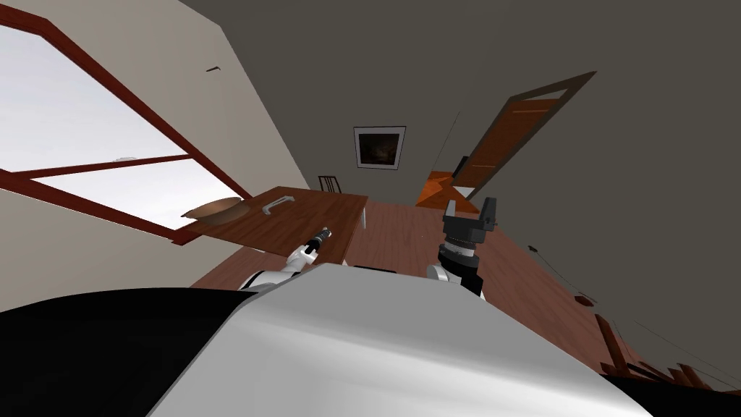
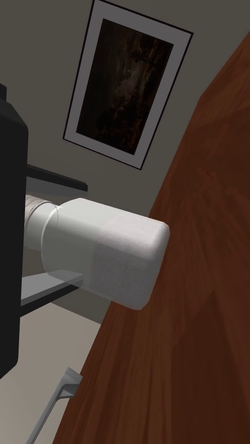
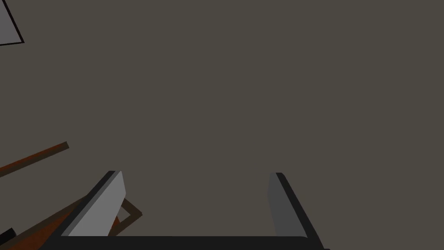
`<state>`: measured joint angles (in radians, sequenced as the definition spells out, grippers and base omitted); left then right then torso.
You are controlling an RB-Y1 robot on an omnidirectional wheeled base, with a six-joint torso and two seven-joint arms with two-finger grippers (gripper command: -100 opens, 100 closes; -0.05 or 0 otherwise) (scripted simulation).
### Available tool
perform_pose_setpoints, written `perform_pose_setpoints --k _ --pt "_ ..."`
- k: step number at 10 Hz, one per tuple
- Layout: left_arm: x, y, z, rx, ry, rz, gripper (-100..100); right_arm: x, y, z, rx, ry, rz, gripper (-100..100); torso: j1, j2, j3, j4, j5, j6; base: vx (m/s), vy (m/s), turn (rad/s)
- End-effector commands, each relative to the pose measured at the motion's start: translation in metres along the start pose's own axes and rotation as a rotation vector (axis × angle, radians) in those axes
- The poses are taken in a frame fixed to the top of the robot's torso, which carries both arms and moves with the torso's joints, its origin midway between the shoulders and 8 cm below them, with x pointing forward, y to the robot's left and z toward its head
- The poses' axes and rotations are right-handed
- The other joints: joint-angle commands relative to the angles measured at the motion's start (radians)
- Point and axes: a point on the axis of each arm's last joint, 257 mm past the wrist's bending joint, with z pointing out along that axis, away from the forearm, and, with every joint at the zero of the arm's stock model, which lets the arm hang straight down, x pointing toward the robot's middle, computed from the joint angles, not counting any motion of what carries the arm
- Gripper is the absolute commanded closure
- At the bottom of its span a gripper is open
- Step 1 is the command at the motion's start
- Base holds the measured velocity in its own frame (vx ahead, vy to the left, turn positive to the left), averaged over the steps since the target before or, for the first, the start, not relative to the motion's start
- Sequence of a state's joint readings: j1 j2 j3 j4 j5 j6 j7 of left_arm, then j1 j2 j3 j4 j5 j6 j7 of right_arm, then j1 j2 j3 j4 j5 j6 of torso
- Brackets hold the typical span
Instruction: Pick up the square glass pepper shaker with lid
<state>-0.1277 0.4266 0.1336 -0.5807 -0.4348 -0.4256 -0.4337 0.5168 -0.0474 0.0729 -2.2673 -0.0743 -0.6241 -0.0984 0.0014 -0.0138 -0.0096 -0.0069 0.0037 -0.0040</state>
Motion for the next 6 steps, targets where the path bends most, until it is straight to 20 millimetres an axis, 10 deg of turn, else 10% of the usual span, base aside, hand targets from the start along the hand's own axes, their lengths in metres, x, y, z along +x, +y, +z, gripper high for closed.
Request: perform_pose_setpoints --k 1,6 --pt "0.003 0.006 -0.006 0.013 0.005 -0.002 100 0.0 0.0 0.0 0.0 0.0 0.0 0 0.0 0.0 0.0 0.0 0.0 0.0 0.154 -0.106 0.164" --pt "0.005 0.028 -0.028 0.05 0.019 0.018 100 0.0 0.0 0.0 0.0 0.0 0.0 0 0.0 0.0 0.0 0.0 -0.001 0.002 0.087 -0.073 0.079"
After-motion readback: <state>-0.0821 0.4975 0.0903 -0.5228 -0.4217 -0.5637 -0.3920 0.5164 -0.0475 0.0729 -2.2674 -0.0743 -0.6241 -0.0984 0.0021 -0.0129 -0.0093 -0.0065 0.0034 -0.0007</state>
